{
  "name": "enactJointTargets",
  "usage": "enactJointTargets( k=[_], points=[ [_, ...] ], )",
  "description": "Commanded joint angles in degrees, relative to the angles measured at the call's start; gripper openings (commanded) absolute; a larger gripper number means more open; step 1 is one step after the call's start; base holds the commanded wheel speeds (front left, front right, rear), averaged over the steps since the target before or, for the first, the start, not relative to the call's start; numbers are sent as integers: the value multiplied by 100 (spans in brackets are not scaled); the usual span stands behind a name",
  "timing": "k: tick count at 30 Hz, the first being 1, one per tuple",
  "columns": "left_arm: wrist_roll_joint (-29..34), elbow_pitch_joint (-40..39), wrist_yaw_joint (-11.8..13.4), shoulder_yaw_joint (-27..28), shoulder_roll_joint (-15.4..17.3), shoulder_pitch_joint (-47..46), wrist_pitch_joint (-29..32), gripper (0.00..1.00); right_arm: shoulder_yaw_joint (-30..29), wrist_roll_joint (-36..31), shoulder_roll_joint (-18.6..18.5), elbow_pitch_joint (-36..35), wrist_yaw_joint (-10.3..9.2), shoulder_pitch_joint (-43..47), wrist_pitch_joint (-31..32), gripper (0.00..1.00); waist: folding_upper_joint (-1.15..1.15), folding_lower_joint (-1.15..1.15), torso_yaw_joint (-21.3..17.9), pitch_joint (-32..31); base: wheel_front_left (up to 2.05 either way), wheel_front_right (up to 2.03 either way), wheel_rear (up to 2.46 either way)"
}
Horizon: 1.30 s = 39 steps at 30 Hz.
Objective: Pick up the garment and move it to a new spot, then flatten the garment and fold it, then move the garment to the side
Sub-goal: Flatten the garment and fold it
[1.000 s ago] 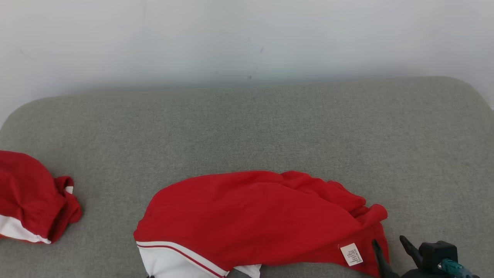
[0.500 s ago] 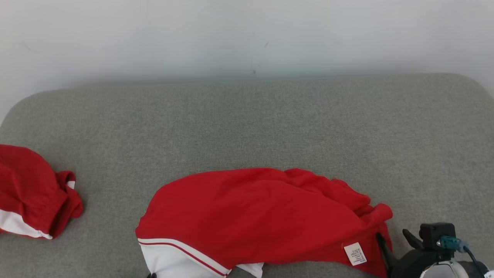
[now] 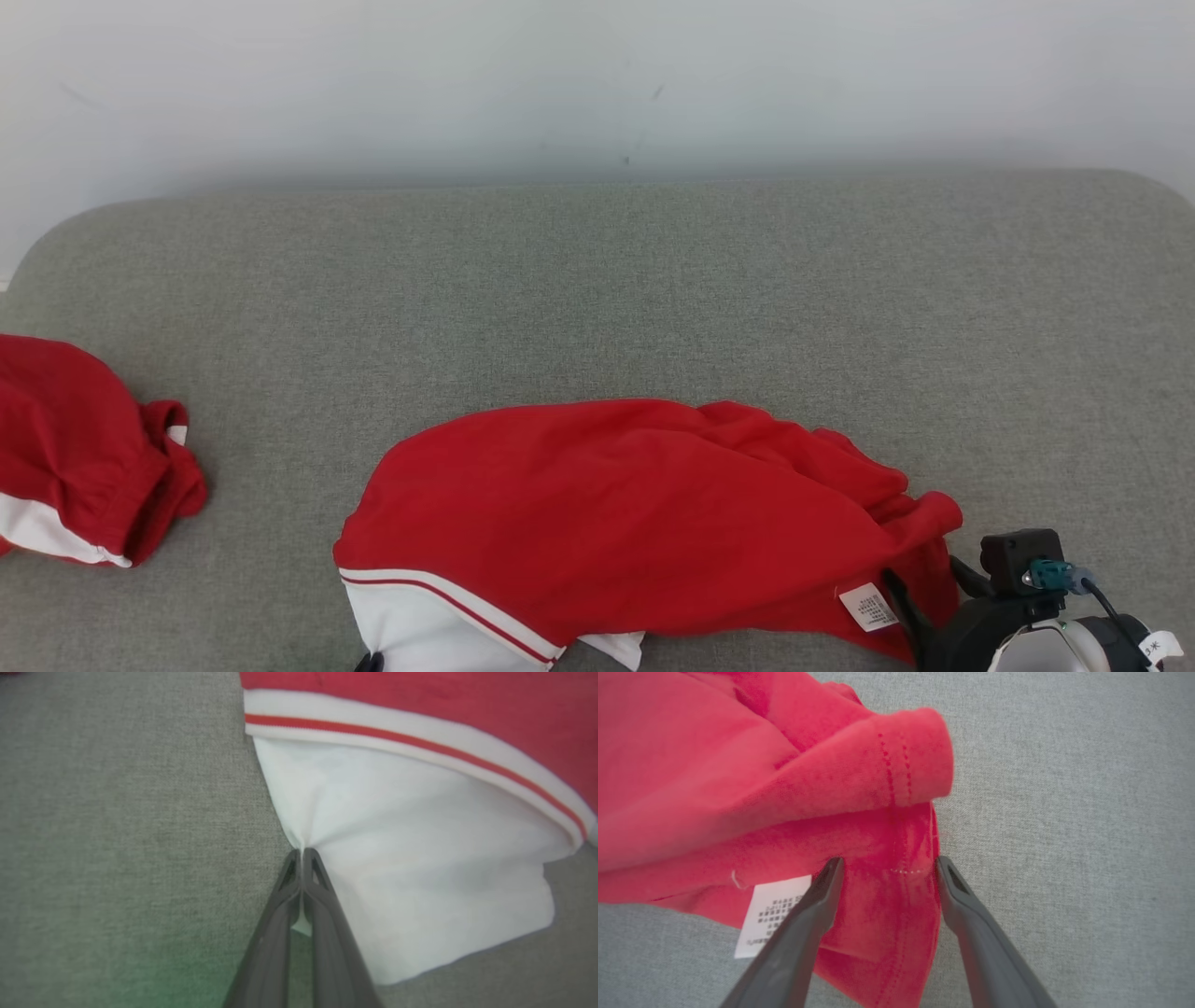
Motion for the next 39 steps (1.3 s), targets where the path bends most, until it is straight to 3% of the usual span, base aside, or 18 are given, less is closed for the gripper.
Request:
enactJointTargets(
  k=[1, 3, 4, 8, 9, 10, 11, 15, 19, 26, 33, 39],
  points=[
    [-19, 125, 19, -39, 25, 94, 124, 0, 40, 45, -36, 7, -13, -40, -53, 100, -1, 0, -2, 3, 0, 0, 0],
    [-40, 128, 20, -38, 38, 104, 110, 0, 75, 62, -55, 26, -13, -41, -90, 74, -1, 0, -6, 2, 0, 0, 0],
    [-47, 133, 18, -37, 44, 109, 101, 0, 89, 76, -60, 38, -13, -44, -85, 55, -1, 0, -9, 2, 0, 0, 0],
    [-68, 160, 13, -46, 62, 115, 80, 0, 126, 114, -75, 80, -13, -74, -102, 44, -1, 0, -23, 2, 0, 0, 0],
    [-78, 170, 10, -54, 66, 114, 72, 0, 133, 131, -82, 99, -13, -87, -102, 35, -1, 0, -26, 2, 0, 0, 0],
    [-83, 182, 7, -63, 68, 111, 62, 0, 143, 136, -90, 110, -13, -99, -124, 10, -1, 0, -26, 0, 0, 0, 0],
    [-88, 189, 5, -72, 69, 108, 52, 0, 150, 145, -101, 123, -13, -106, -144, 0, -1, 0, -23, -6, 0, 0, 0],
    [-183, 92, 7, 17, 43, 45, -156, 0, 89, 219, -120, -7, -13, 5, -266, 0, -1, 0, 5, -43, 0, 0, 0],
    [-662, -431, -42, 376, -4, 10, -478, 0, -26, 981, -26, -668, -13, 313, -281, 0, -1, 0, 12, -121, 0, 0, 0],
    [-1353, -1891, -76, 877, 119, 94, -673, 0, -157, 1947, -278, -2015, -13, 583, -136, 0, -1, 0, -130, -209, 0, 0, 0],
    [-1887, -3390, -23, 1205, 220, -259, -397, 0, -516, 2430, -343, -2877, -13, 251, -49, 0, -1, 0, -224, -213, 0, 0, 0],
    [-2179, -3941, 28, 1339, 428, -1052, 126, 0, -575, 2273, -507, -3078, -13, -566, 99, 0, -1, 0, -344, -143, 0, 0, 0]
  ],
)
